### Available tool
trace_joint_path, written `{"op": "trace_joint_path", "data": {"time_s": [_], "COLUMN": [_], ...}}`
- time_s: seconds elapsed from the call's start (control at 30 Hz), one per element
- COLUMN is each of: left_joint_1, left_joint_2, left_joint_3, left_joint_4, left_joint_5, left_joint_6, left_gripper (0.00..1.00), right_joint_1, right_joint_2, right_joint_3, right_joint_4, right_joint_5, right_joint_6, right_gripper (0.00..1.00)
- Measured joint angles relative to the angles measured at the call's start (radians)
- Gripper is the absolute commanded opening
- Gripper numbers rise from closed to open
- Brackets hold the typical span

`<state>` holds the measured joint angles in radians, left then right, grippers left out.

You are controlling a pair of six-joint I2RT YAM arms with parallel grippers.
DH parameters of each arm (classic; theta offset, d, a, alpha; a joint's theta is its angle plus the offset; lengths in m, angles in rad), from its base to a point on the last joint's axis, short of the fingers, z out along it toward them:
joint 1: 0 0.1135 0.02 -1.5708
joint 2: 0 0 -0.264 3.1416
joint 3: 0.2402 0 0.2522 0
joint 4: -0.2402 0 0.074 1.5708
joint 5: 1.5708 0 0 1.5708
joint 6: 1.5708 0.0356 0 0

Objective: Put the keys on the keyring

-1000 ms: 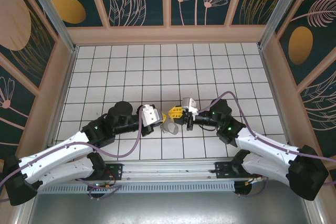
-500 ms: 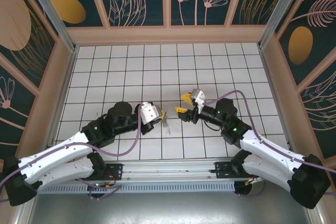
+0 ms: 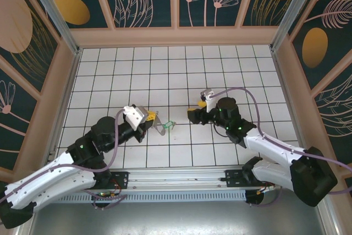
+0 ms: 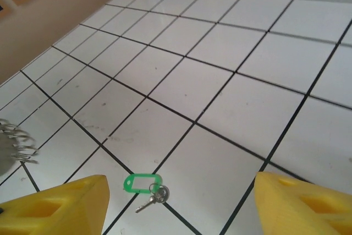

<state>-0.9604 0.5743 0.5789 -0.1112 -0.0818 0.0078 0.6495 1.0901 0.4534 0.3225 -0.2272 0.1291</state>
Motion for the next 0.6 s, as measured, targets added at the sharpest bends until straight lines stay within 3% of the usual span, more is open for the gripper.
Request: {"op": "trace_joint_path", "data": {"time_s": [0.3, 0.6], "left_joint_1": [0.000, 0.000], "left_joint_2": [-0.004, -0.054], "left_joint_3": [-0.007, -0.021], "left_joint_4": [-0.028, -0.088], "left_joint_5": [-0.069, -0.227], "left_joint_6": [-0.018, -0.090], "left_gripper": [0.00, 0.00], "right_joint_1": [0.027, 0.092], "right_joint_2": [0.203, 0.315], "right_joint_3": [0.000, 0.009], "right_joint_4": [0.023, 0.097], "right_joint_5": [-0.001, 0.018], "right_joint_6": [0.055, 0.098], "right_gripper": [0.70, 0.70]}}
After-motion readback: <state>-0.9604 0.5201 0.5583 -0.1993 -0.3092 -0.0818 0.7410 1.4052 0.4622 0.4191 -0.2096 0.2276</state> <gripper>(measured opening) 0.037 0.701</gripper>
